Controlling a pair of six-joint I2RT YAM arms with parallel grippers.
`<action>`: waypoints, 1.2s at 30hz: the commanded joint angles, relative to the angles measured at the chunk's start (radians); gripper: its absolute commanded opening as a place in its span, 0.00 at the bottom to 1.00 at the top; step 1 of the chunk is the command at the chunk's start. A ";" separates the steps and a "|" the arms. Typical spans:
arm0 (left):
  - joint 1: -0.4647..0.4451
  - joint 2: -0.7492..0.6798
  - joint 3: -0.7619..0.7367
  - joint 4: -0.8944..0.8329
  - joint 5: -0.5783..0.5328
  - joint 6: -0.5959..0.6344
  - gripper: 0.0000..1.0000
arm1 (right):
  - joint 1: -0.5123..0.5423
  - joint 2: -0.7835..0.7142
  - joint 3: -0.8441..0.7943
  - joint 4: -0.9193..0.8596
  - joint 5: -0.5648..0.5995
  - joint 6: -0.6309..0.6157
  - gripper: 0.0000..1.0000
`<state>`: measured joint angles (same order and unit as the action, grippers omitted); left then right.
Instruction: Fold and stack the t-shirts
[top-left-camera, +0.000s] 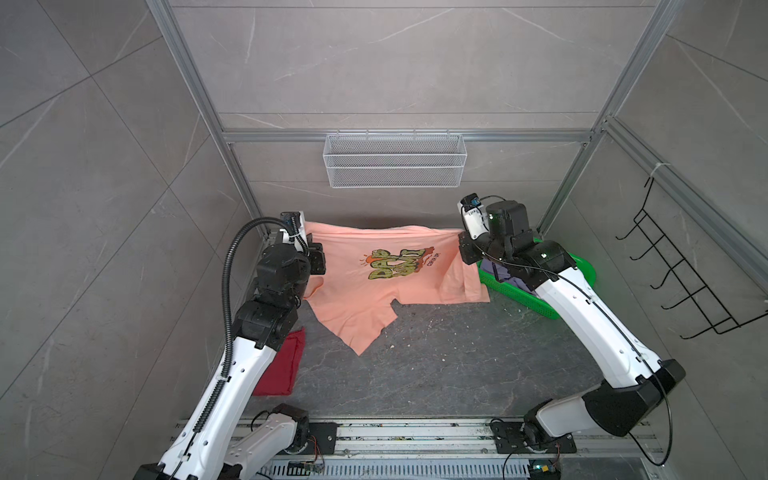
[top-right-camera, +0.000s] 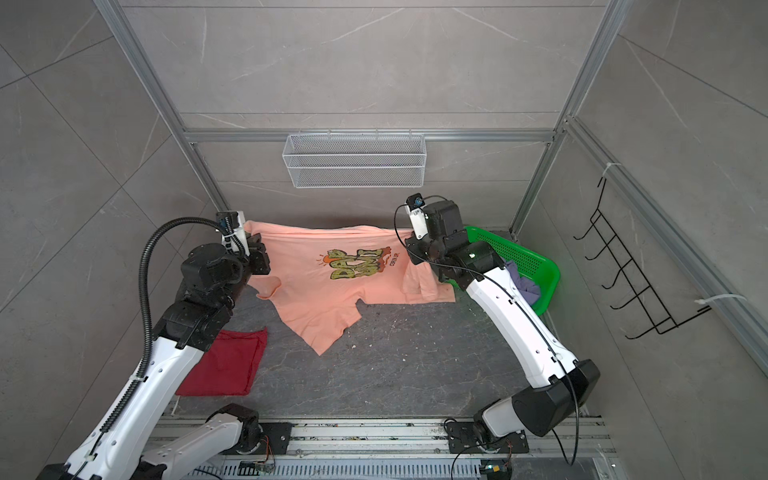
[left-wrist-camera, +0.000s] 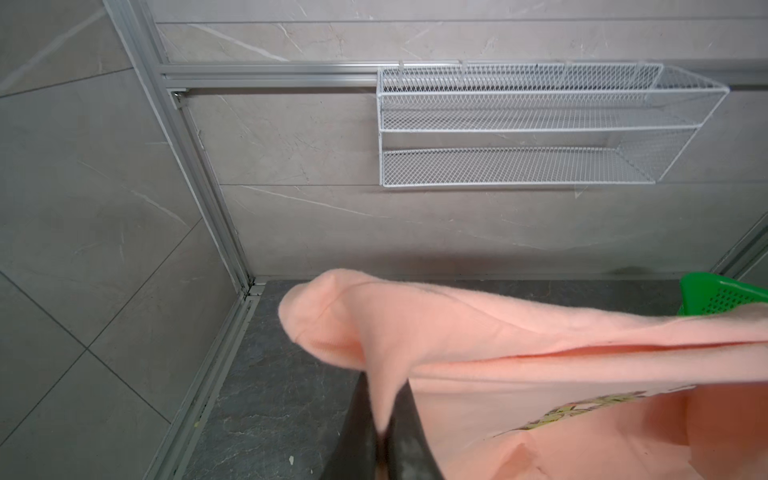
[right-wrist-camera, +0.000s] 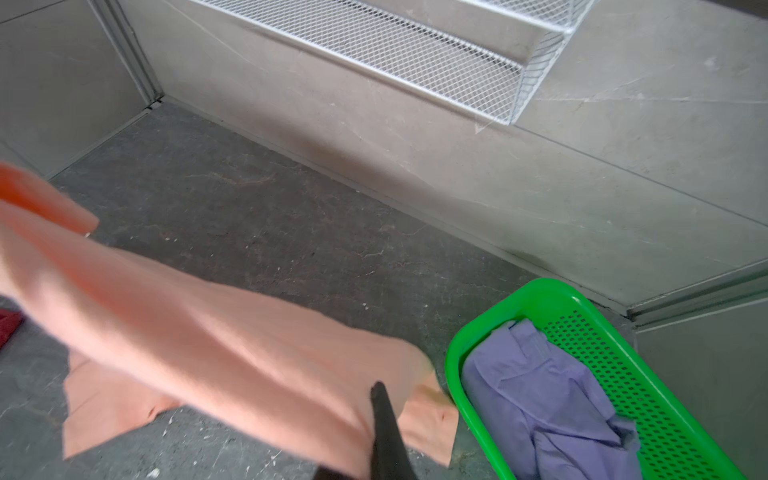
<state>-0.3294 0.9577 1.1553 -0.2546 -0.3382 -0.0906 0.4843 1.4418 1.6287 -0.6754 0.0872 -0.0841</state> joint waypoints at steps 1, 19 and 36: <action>0.013 -0.092 -0.119 -0.052 -0.120 -0.182 0.00 | -0.006 -0.042 -0.156 -0.024 -0.105 0.064 0.06; 0.014 -0.125 -0.338 -0.355 -0.118 -0.518 0.77 | 0.016 0.018 -0.475 0.029 -0.136 0.218 0.46; 0.072 0.472 -0.279 -0.095 0.172 -0.555 0.68 | -0.123 -0.094 -0.741 0.108 -0.124 0.476 0.61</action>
<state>-0.2714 1.3937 0.8333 -0.4351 -0.2222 -0.6300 0.3759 1.3819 0.9241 -0.5896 0.0139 0.3225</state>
